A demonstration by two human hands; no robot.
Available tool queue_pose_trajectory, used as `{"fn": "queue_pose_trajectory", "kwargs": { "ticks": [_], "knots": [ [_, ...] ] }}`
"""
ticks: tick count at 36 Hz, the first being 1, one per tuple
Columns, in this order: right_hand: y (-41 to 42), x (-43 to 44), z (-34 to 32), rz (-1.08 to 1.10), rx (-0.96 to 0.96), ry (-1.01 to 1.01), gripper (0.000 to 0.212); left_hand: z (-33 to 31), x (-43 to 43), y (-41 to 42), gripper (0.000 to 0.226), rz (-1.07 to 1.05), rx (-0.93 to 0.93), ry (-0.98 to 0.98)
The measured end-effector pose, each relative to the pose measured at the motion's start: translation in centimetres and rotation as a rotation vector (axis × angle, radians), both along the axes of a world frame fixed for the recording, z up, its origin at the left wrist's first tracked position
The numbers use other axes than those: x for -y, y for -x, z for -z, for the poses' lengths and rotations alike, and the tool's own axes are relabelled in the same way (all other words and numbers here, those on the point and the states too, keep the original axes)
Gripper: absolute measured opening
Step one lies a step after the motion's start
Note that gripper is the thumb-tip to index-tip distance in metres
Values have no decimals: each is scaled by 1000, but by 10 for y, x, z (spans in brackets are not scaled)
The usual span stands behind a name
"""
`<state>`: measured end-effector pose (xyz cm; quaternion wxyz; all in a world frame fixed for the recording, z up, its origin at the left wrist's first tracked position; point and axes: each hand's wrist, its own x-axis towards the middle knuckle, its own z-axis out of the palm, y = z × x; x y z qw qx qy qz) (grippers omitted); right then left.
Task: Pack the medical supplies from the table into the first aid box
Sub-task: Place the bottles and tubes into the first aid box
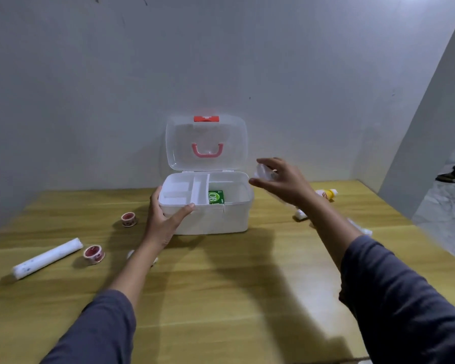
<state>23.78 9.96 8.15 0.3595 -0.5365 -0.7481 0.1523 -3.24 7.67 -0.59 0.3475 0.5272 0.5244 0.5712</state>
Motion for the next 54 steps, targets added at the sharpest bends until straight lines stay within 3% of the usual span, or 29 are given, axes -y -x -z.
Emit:
{"fn": "queue_pose_trajectory", "kwargs": {
  "ticks": [6, 12, 16, 21, 27, 37, 43, 48, 54],
  "knots": [
    [57, -24, -1, -122, 176, 108, 63, -4, -3, 5, 103, 31, 2, 2],
    [83, -52, 1, -123, 553, 150, 64, -3, -2, 4, 98, 31, 22, -9],
    [98, -58, 7, -159, 731, 150, 53, -1, -3, 6, 101, 5, 1, -12],
    [102, -63, 13, -162, 702, 84, 57, -3, -3, 9, 103, 11, -52, 3],
    [87, -57, -2, -158, 675, 94, 80, -4, -3, 8, 110, -6, -72, 9],
    [72, -47, 15, -127, 639, 167, 41, -5, -1, 5, 109, -10, -49, -1],
    [84, -45, 15, -182, 530, 134, 46, -6, 0, 4, 104, -24, -80, 1],
    [84, -44, 17, -166, 419, 136, 53, -6, 2, 4, 111, -18, -77, 24],
    [78, -47, 17, -121, 519, 166, 48, -5, 2, 4, 109, -18, -82, 21]
  ]
}}
